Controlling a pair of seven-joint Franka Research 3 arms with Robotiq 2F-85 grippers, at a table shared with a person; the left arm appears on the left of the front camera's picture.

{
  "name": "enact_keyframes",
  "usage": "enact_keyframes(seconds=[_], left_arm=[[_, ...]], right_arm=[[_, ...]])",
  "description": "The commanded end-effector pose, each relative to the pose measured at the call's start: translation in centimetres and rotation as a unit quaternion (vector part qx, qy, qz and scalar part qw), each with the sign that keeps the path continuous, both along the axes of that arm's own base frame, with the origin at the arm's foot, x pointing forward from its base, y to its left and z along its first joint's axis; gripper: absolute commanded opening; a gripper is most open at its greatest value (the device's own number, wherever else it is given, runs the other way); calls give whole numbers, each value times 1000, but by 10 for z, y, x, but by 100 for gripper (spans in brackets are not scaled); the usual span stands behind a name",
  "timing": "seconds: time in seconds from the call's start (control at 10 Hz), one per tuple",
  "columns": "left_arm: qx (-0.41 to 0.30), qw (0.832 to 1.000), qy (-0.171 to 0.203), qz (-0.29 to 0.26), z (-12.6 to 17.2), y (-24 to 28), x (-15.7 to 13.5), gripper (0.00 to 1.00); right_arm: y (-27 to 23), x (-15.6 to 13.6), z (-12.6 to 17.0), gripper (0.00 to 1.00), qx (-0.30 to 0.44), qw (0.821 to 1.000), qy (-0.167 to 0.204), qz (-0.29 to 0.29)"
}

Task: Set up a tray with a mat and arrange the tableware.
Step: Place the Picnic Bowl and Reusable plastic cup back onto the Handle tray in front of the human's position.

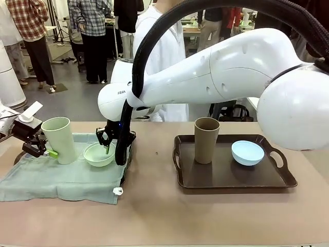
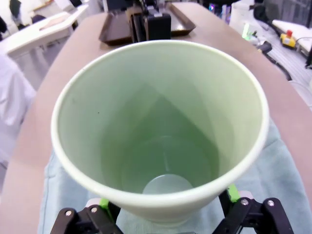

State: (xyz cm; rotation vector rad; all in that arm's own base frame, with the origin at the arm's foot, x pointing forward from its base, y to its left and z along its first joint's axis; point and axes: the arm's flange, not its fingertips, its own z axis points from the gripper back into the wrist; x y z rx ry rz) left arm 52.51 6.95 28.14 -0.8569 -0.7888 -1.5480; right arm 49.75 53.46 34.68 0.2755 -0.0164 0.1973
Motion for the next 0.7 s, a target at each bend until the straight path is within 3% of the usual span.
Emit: enact_keyframes(seconds=[0.0,0.1,0.2,0.3,0.4,0.6], left_arm=[[14,1000,-10,4,3,8,-8,100],[16,1000,-7,7,5,12,-6,100],[20,1000,-4,10,6,16,-4,100],[29,999,2,15,8,20,-3,100],[42,999,6,27,14,26,-3,100],[79,995,23,59,38,40,-8,100]], right_arm=[[-12,-13,14,100,-16,1000,-1,-6],[-17,-16,19,68,-10,1000,1,0],[-24,-19,23,100,-6,1000,2,0],[-30,-23,27,88,-4,1000,2,1],[-36,-29,30,100,-7,1000,-1,1],[-51,-46,41,100,-24,1000,-6,-10]])
